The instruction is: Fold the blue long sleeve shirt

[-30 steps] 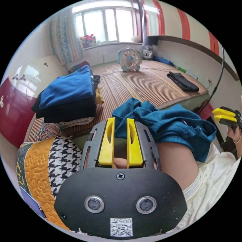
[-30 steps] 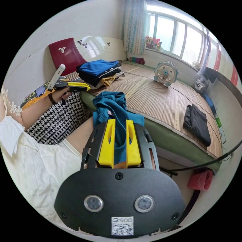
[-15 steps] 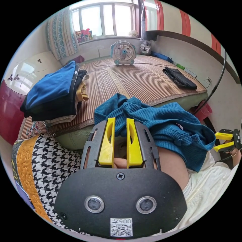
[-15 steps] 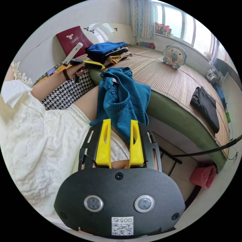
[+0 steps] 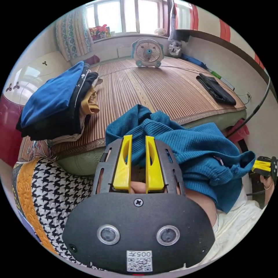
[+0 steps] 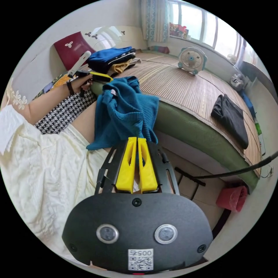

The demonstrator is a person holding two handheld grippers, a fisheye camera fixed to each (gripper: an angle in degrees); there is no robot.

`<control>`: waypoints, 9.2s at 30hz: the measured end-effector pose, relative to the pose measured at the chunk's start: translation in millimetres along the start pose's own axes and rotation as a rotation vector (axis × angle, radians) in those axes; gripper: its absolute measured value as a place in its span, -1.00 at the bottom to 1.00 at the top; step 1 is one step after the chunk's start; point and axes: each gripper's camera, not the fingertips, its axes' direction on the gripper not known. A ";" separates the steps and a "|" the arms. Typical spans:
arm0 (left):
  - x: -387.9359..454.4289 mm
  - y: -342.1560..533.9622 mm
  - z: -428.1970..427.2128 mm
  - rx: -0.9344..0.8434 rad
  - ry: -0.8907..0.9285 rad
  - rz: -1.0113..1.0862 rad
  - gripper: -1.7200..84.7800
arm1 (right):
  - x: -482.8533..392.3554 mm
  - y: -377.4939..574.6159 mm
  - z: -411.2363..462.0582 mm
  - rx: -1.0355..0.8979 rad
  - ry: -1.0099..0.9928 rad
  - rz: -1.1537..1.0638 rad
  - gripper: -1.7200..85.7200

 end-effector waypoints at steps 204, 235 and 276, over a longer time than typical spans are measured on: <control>-23.3 95.1 -146.7 0.315 0.117 -0.041 -0.96 | 75.6 -88.1 102.7 0.040 0.058 0.166 -0.86; -72.6 107.6 -267.9 0.505 -0.005 -0.171 -0.97 | 89.3 -61.8 194.3 0.048 -0.029 0.344 -0.80; -17.3 104.7 -284.8 0.394 -0.124 -0.145 -0.96 | 97.7 -109.9 -40.6 0.188 0.327 0.081 -1.00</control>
